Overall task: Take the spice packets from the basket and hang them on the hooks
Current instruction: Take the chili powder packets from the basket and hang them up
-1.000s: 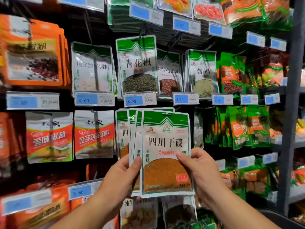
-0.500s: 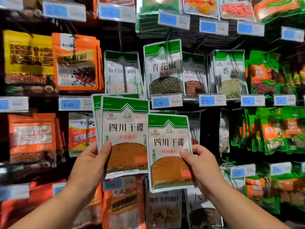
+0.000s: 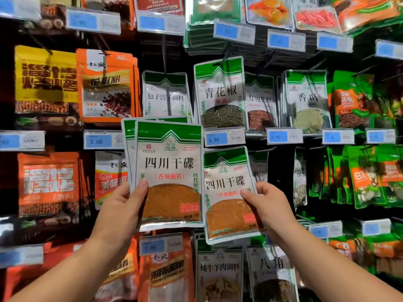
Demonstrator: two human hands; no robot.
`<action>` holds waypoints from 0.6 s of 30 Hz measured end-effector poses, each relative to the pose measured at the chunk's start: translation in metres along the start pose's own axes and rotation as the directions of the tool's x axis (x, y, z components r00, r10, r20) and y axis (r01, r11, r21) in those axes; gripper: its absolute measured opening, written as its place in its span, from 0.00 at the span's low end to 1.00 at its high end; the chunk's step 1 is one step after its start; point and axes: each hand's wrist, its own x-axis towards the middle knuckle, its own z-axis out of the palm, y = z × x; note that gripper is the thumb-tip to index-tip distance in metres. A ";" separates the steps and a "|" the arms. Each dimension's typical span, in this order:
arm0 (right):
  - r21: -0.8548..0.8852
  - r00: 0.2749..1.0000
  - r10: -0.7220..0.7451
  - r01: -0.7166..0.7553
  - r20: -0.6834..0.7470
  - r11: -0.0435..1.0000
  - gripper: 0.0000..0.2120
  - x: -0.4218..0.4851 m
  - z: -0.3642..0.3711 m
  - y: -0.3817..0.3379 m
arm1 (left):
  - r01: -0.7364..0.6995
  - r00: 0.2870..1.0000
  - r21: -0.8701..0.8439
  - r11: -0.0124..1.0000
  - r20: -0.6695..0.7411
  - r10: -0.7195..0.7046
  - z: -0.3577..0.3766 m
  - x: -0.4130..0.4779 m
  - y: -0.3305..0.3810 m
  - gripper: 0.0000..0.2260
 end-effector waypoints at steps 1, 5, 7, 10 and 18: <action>0.003 1.000 -0.003 0.003 0.002 1.000 0.26 0.001 0.001 0.001 | 0.002 1.000 -0.006 1.000 0.008 -0.002 0.002 0.000 -0.001 0.17; 0.065 0.999 0.019 -0.021 0.030 0.998 0.22 0.000 0.003 0.000 | 0.017 1.000 -0.034 0.999 0.015 -0.017 0.008 -0.001 -0.002 0.16; 0.112 0.998 0.046 -0.051 0.047 0.992 0.12 -0.001 0.002 0.001 | 0.026 1.000 -0.050 0.998 0.010 -0.025 0.007 0.000 -0.004 0.16; 0.152 0.997 0.056 -0.063 0.047 0.986 0.11 -0.006 0.001 -0.001 | 0.042 0.999 -0.061 0.997 0.008 -0.042 0.003 0.002 -0.006 0.14; 0.166 0.998 0.008 -0.017 0.056 0.986 0.09 -0.011 0.003 -0.011 | 0.044 0.999 -0.080 0.996 -0.009 -0.045 0.002 0.007 -0.006 0.18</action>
